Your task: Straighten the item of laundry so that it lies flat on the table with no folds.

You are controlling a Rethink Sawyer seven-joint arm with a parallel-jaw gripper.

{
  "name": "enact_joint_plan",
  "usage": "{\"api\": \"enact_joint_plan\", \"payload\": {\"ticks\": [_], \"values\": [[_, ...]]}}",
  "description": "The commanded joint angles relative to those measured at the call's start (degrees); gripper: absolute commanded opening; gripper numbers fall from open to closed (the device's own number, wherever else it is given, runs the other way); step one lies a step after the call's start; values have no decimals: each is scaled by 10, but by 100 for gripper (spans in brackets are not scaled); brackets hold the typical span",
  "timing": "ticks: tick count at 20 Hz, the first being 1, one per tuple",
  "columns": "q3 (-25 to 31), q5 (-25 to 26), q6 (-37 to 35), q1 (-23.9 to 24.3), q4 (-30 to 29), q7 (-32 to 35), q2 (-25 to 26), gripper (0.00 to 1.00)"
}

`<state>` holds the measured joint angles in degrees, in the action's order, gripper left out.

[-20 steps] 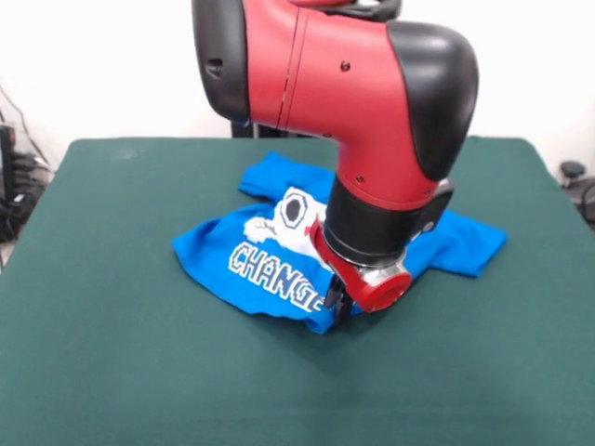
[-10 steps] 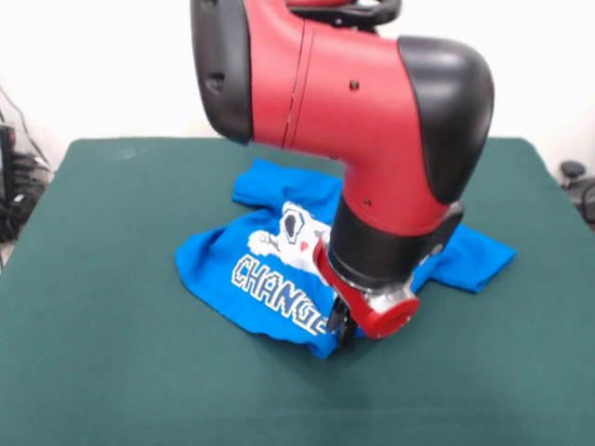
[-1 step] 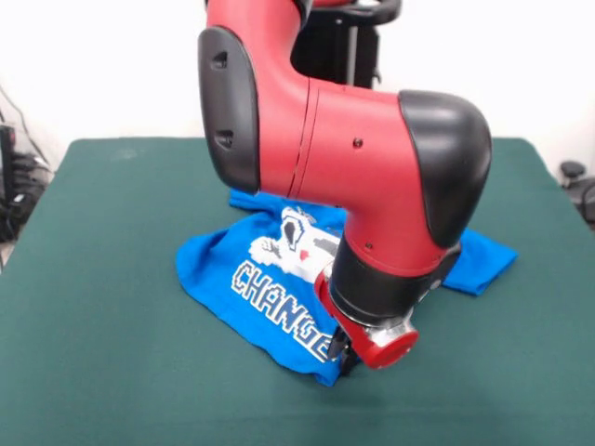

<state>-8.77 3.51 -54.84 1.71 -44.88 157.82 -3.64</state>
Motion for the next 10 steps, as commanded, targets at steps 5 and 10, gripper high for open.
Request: {"api": "enact_joint_plan", "payload": {"ticks": [5,10], "values": [[56,-26,-3,-21,6,48,40,0],[57,-34,-22,-22,16,55,36,0]]}}
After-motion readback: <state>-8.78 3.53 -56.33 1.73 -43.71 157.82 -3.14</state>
